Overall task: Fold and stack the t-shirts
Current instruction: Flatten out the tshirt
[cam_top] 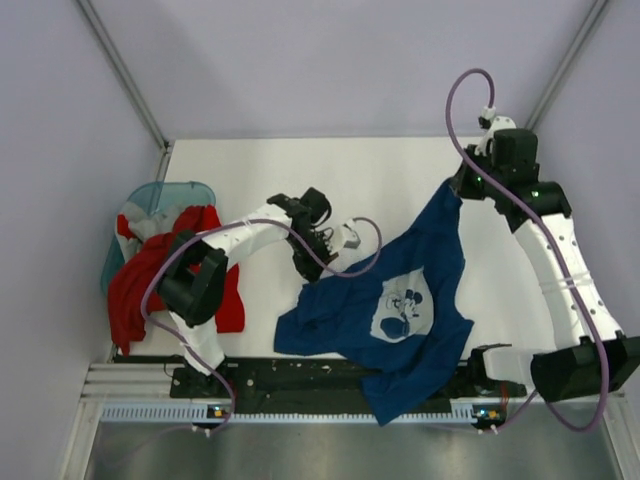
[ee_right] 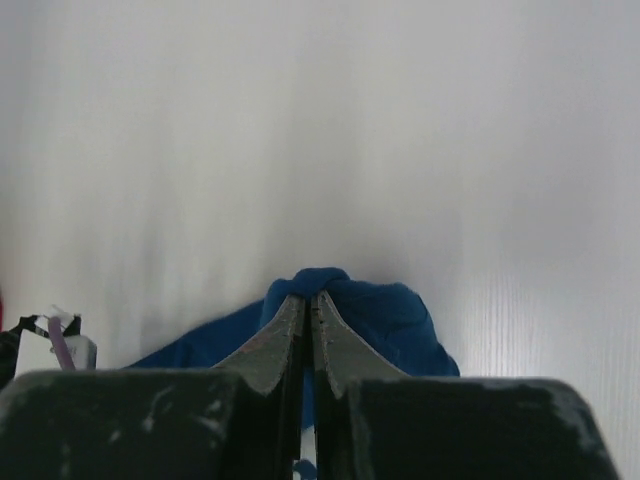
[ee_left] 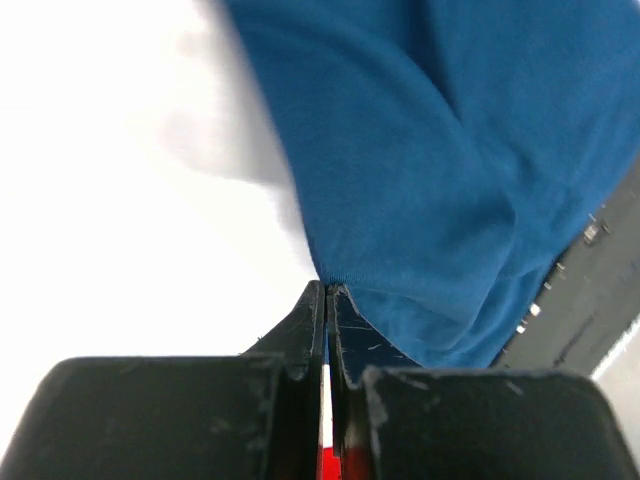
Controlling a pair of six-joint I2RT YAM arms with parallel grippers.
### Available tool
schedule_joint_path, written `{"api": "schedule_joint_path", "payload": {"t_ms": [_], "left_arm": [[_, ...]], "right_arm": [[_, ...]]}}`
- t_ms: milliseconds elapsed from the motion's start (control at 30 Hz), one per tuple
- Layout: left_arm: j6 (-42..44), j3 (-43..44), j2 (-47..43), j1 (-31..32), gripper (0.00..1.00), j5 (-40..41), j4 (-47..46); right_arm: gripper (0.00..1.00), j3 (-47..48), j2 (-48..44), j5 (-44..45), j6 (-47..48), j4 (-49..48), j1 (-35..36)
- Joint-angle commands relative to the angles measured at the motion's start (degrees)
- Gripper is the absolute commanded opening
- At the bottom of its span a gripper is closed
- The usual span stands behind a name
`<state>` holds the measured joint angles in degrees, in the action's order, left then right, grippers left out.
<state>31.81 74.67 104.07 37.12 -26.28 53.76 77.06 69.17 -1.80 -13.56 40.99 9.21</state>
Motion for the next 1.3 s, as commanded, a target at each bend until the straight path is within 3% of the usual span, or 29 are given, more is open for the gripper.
{"api": "schedule_joint_path", "payload": {"t_ms": [0, 133, 233, 333, 533, 667, 800, 833, 867, 933, 1067, 1267], "left_arm": [[-6.76, 14.15, -4.41, -7.93, 0.0, 10.18, -2.34], [-7.47, 29.36, -5.28, -12.68, 0.0, 25.7, -5.4], [-4.93, 34.56, -8.87, -14.44, 0.0, 35.14, -12.16], [-0.27, 33.53, -14.14, -14.71, 0.0, 40.33, -19.72], [6.5, 17.64, -25.22, -14.71, 0.0, 43.08, -30.12], [8.43, 7.71, -28.13, -14.62, 0.0, 33.34, -20.56], [19.22, -4.24, -28.57, -12.61, 0.0, 11.03, -1.78], [21.77, -7.67, -28.4, -11.38, 0.13, 9.08, 1.41], [22.58, -10.4, -28.31, -10.15, 0.29, 8.8, 3.09], [22.24, -14.89, -28.05, -7.43, 0.41, 11.5, 3.29], [15.58, -17.19, -28.4, -8.29, 0.44, 17.75, -4.61], [10.82, -17.45, -24.89, -8.47, 0.4, 23.81, -12.26]], "right_arm": [[0.0, 15.1, 7.8, -6.45, -1.55, -7.15, -2.35], [0.0, 38.54, 17.82, -11.28, -2.43, -7.07, -2.88], [0.0, 53.94, 23.28, -13.92, -3.84, -6.37, -3.06], [0.0, 56.81, 22.51, -13.84, -3.23, -6.45, -3.15], [0.0, 31.37, 10.13, -11.47, 1.6, -7.07, -3.15], [0.0, 9.13, 1.34, -10.24, 0.21, -8.64, -3.15], [0.0, -9.34, -2.28, -12.42, -4.35, -11.89, -3.15], [0.0, -13.99, -1.76, -14.44, -4.98, -12.94, -3.06], [0.0, -16.39, -1.15, -16.02, -5.68, -13.56, -2.97], [0.0, -19.91, 0.7, -16.92, -6.04, -13.92, -3.06], [0.0, -23.0, 2.64, -14.11, -6.21, -14.45, -3.24], [0.0, -22.3, 2.55, -10.24, -5.77, -14.63, -3.15]]}}
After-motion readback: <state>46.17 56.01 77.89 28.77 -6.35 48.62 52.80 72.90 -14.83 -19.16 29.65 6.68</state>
